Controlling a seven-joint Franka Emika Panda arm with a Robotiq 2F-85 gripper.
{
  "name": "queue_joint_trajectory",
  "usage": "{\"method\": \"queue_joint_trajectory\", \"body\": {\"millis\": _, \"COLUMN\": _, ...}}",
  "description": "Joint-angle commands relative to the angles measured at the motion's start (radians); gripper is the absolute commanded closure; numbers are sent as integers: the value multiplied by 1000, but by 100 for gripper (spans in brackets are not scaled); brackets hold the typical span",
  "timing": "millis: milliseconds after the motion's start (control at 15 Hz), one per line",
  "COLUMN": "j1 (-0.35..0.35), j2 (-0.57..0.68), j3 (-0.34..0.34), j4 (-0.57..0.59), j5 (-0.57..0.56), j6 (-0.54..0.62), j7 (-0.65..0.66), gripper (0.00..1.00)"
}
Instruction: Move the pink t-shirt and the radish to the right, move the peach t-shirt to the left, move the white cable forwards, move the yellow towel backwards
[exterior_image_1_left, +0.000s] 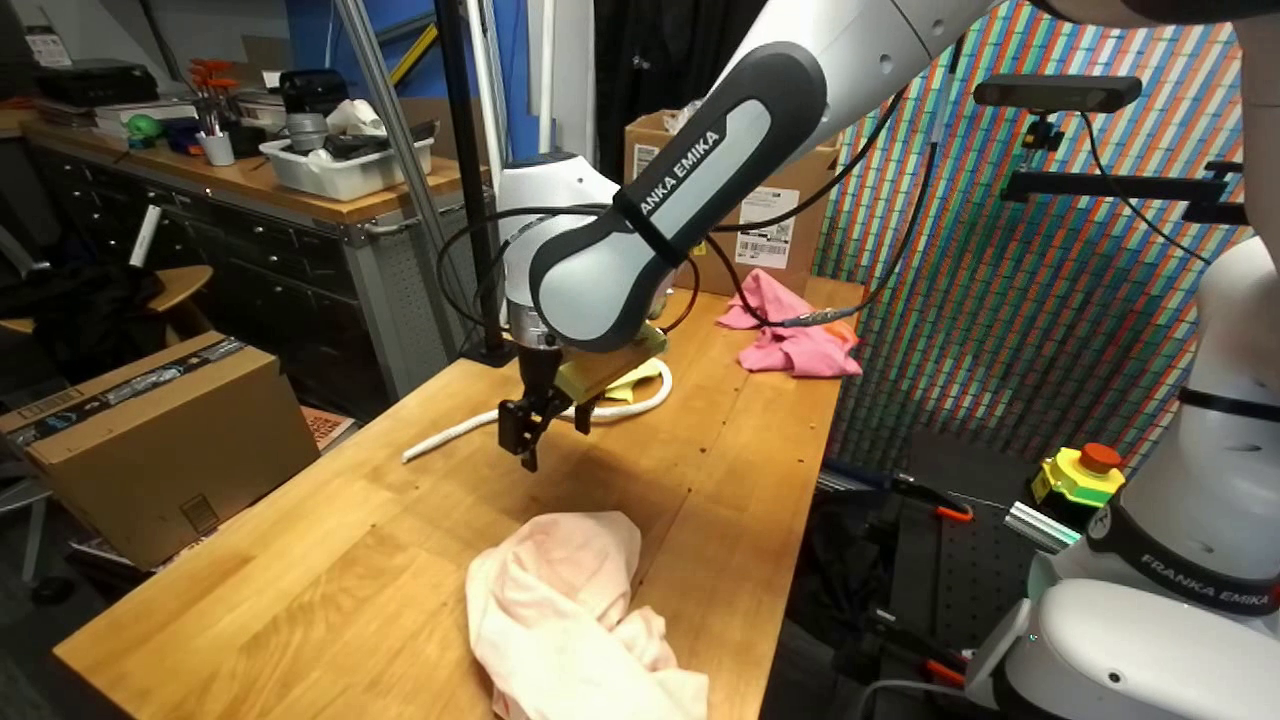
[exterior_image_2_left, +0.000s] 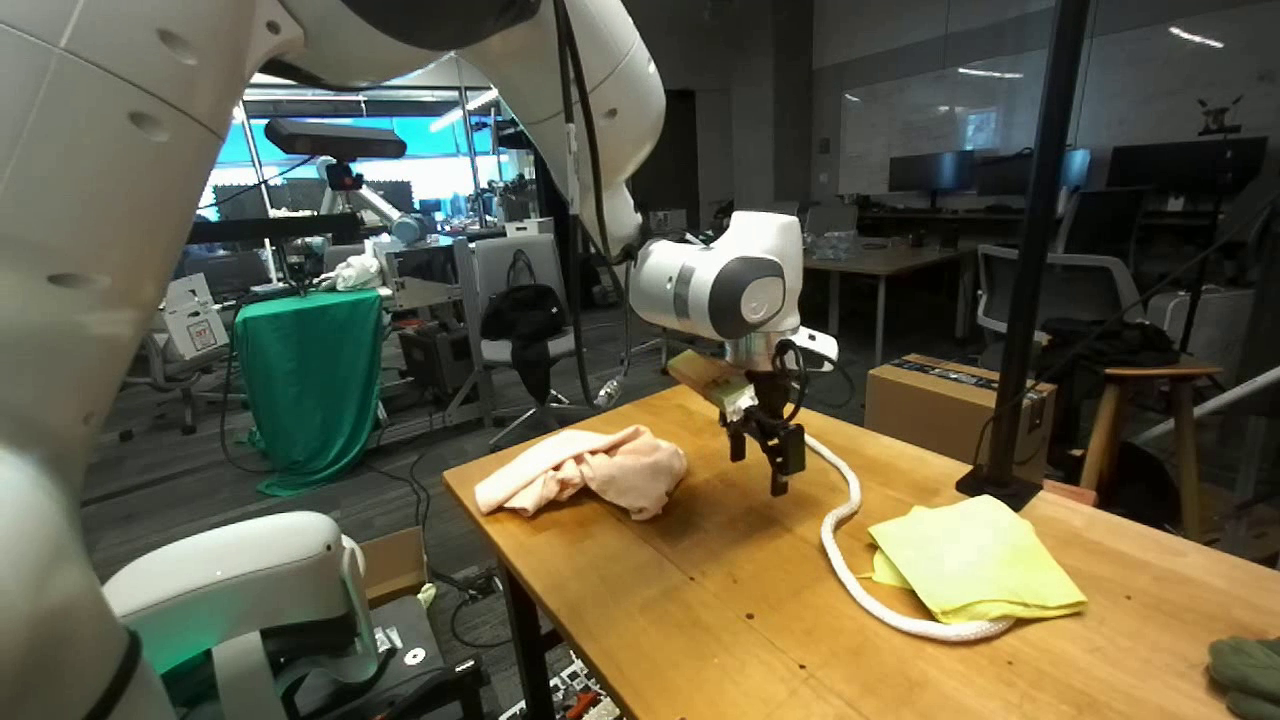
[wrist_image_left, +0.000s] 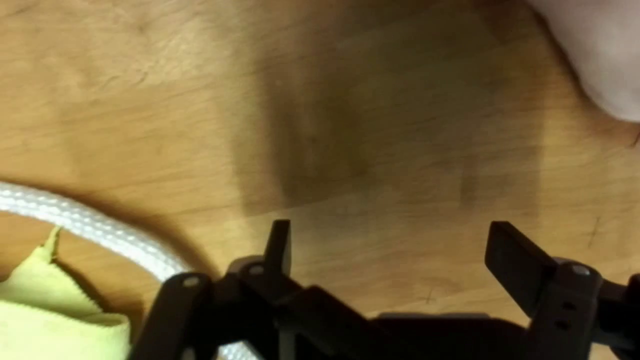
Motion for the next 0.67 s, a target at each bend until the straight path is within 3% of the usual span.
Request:
{"method": "queue_joint_trajectory", "body": {"millis": 0, "j1": 81, "j2": -46, "j3": -104, "j4": -44, "j5": -153, "j6": 84, "j7": 194, "gripper": 0}}
{"method": "queue_joint_trajectory", "body": {"millis": 267, "j1": 125, "j2": -72, "j3": -166, "j4": -53, "j5": -279, "j6": 60, "j7": 344, "gripper": 0}}
{"method": "queue_joint_trajectory", "body": {"millis": 600, "j1": 130, "j2": -83, "j3": -194, "j4": -62, "j5": -396, "j6": 46, "j7": 501, "gripper": 0}}
